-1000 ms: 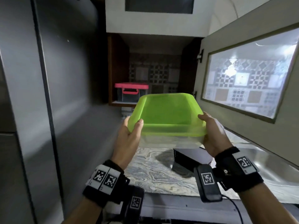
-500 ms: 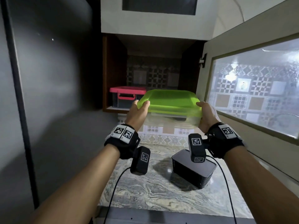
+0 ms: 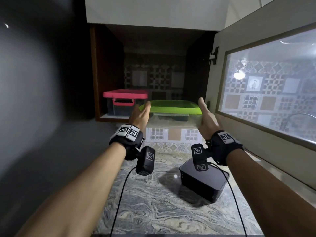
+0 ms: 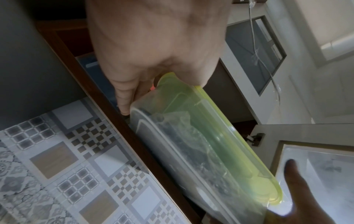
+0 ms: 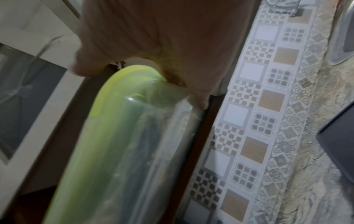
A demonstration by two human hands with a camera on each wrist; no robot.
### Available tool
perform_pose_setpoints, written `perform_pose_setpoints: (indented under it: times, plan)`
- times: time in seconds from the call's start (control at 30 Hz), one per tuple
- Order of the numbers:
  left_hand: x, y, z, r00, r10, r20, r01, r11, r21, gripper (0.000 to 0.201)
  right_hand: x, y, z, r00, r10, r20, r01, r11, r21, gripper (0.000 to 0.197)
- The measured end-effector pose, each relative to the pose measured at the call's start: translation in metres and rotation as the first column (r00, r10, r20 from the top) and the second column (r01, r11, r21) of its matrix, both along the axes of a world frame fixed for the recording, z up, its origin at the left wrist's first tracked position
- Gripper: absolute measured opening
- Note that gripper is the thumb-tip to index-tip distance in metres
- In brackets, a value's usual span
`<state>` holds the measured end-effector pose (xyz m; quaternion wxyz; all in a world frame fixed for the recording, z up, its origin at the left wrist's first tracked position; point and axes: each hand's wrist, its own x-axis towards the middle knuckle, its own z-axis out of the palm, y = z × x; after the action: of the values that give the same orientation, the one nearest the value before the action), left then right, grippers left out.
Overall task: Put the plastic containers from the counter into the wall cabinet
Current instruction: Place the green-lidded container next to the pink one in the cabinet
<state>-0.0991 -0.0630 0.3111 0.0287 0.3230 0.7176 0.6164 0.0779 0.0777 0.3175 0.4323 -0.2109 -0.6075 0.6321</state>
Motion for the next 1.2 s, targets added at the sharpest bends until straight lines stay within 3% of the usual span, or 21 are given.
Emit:
perform_pose_setpoints:
  times: [0.07, 0.2, 0.3, 0.43, 0.57, 0.73, 0.93, 1.03, 1.2]
  plan:
    - [0.004, -0.005, 0.004, 1.000, -0.018, 0.016, 0.018, 1.000, 0.003, 0.107, 0.002, -0.005, -0.010, 0.998, -0.031, 0.061, 0.025, 0.994, 0.108, 0.089]
    - [0.013, -0.012, -0.003, 0.995, -0.061, 0.076, 0.063, 0.998, -0.022, 0.106, 0.000, 0.002, -0.019, 0.974, -0.130, 0.184, 0.083, 0.966, 0.246, 0.096]
    - [0.010, -0.005, -0.016, 0.996, -0.057, -0.074, 0.057, 0.998, 0.002, 0.102, -0.011, 0.010, -0.017, 0.956, -0.247, 0.156, 0.220, 0.960, 0.171, 0.114]
    - [0.014, 0.004, -0.018, 0.932, 0.122, -0.341, -0.098, 0.991, 0.088, 0.065, -0.023, 0.010, -0.016, 0.895, -0.402, 0.194, 0.370, 0.912, 0.179, 0.084]
    - [0.008, 0.020, -0.019, 0.880, 0.168, -0.444, -0.165, 0.985, 0.045, 0.054, -0.042, 0.015, -0.011, 0.846, -0.509, 0.160, 0.485, 0.859, 0.166, 0.084]
    - [-0.002, 0.036, -0.024, 0.875, 0.103, -0.472, -0.132, 0.991, -0.028, 0.056, -0.064, 0.021, -0.007, 0.851, -0.481, 0.209, 0.439, 0.871, 0.220, 0.076]
    - [-0.009, 0.044, -0.024, 0.894, 0.015, -0.447, -0.119, 0.972, -0.205, 0.077, -0.069, 0.030, -0.020, 0.839, -0.504, 0.205, 0.433, 0.846, 0.309, 0.055]
    - [-0.002, 0.043, -0.029, 0.895, 0.057, -0.442, -0.135, 0.980, -0.146, 0.078, -0.062, 0.031, -0.022, 0.836, -0.526, 0.156, 0.457, 0.825, 0.332, 0.038]
    - [0.016, 0.037, -0.064, 0.898, 0.210, -0.386, -0.211, 0.977, 0.041, 0.057, -0.036, 0.027, -0.041, 0.797, -0.572, 0.193, 0.490, 0.800, 0.347, 0.026]
